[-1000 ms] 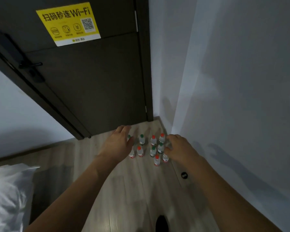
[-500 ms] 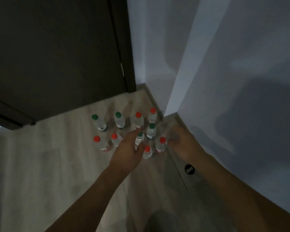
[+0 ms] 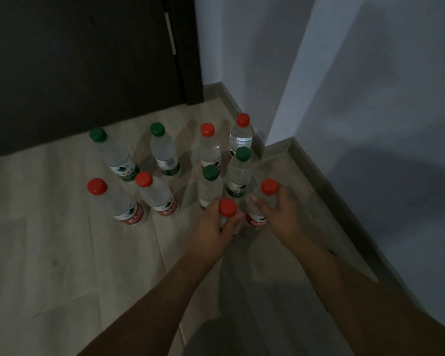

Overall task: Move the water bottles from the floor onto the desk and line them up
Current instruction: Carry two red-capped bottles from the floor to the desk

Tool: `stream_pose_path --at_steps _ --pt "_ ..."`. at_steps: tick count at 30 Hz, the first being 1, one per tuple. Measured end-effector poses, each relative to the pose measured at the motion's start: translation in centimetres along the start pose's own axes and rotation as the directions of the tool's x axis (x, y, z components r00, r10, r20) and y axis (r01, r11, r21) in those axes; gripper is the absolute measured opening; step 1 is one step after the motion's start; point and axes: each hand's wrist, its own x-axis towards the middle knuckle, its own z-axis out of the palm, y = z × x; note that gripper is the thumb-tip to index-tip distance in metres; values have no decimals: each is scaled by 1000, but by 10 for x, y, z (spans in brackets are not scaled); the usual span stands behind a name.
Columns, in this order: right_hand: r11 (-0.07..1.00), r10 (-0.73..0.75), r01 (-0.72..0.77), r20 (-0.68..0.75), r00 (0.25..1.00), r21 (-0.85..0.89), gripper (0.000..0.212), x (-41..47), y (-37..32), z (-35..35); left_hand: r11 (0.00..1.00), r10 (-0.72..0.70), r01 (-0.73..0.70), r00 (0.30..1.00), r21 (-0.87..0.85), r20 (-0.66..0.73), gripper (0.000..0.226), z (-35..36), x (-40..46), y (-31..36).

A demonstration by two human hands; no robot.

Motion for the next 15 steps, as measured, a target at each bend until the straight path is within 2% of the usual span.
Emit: stream_pose_path --at_steps 2,4,7,11,15 --pt "996 82 -81 -8 997 24 17 -16 -20 -9 999 -38 38 998 -2 -58 15 -18 -9 24" --pt "982 178 -178 -1 984 61 17 -37 -55 -24 998 -62 61 994 -19 -87 16 -43 -19 62" --pt "977 208 -207 -19 978 54 13 -73 -142 -54 999 -46 45 994 -18 -95 18 -97 -29 148" --pt "970 205 -184 -134 969 158 17 -116 -317 -114 998 -63 59 991 -31 -121 25 -180 -38 301" --pt "981 76 -29 -240 968 191 1 -162 -518 -181 999 -4 -1 993 -45 -116 30 -276 -42 479"
